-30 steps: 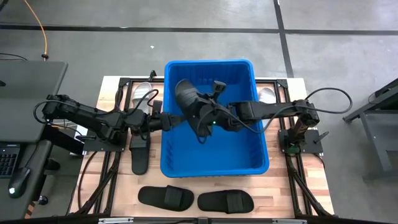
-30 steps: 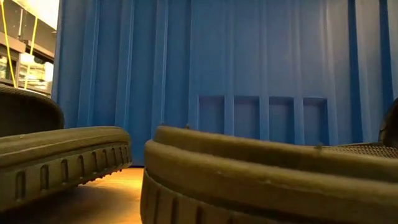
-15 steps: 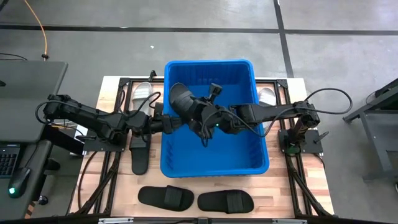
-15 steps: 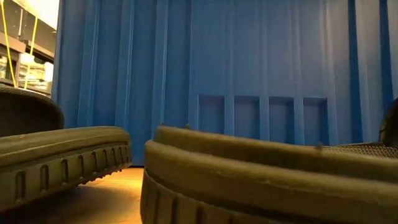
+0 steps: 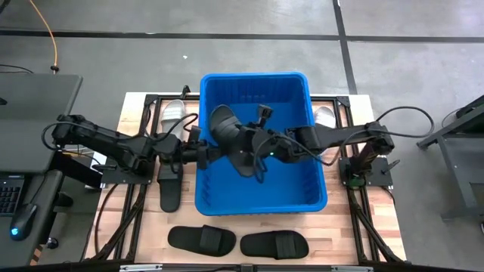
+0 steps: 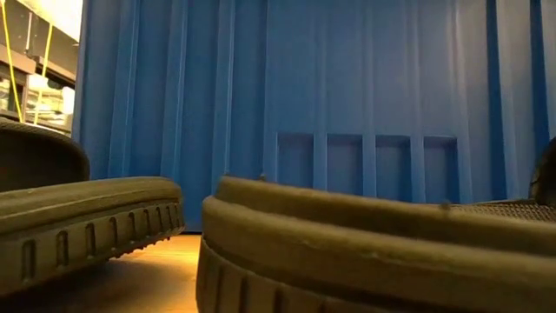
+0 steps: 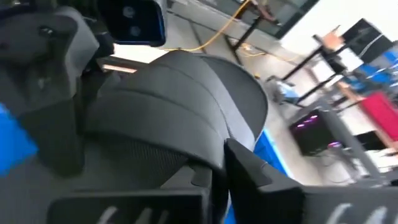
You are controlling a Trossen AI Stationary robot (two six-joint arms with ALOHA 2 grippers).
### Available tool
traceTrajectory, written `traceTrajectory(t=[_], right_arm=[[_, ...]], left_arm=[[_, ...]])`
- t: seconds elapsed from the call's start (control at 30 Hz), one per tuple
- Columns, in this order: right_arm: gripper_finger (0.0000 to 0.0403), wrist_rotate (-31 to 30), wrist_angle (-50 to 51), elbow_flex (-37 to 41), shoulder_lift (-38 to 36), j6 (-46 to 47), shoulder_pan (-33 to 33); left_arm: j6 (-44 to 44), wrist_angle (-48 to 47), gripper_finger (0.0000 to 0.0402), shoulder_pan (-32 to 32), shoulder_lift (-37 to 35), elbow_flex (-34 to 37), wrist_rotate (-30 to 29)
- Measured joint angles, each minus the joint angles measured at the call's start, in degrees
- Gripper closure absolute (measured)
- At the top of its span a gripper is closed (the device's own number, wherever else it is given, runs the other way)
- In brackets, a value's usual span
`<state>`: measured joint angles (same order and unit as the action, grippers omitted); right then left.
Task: Pick and place slides into bin
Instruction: Put the black slipper into the bin
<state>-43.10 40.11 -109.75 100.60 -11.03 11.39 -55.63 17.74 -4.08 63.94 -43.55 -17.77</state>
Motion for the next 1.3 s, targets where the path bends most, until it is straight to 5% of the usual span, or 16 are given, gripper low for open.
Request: traceTrajectory(t=[0.27, 0.43, 0.67, 0.87, 1.1, 1.3], right_arm=[[0.0314, 6.3, 4.4, 0.0, -7.7, 8.6, -0.2], [0.0278, 10.4, 5.9, -0.1, -11.8, 11.8, -0.8], [0.0253, 30.4, 6.0, -0.1, -17.7, 24.3, -5.7], [0.0238, 53.8, 6.4, -0.1, -17.9, 33.7, -13.6], [0.0228, 72.4, 8.6, 0.0, -14.9, 34.7, -24.3], [0.0228, 87.1, 6.6, 0.0, -11.9, 38.2, -32.7]], left_arm=[[7.0, -1.8, 0.0349, 1.1, -4.6, -0.1, 4.8], [8.9, -6.9, 0.0349, 4.0, -6.5, 0.0, 17.8], [4.6, -7.7, 0.0351, 7.3, -6.8, 0.0, 36.1], [5.7, -11.7, 0.0351, 9.9, -6.6, -3.3, 47.5], [21.3, -34.3, 0.0352, 15.1, -2.1, -14.7, 54.7], [33.5, -49.1, 0.0352, 17.4, 4.4, -24.3, 54.7]])
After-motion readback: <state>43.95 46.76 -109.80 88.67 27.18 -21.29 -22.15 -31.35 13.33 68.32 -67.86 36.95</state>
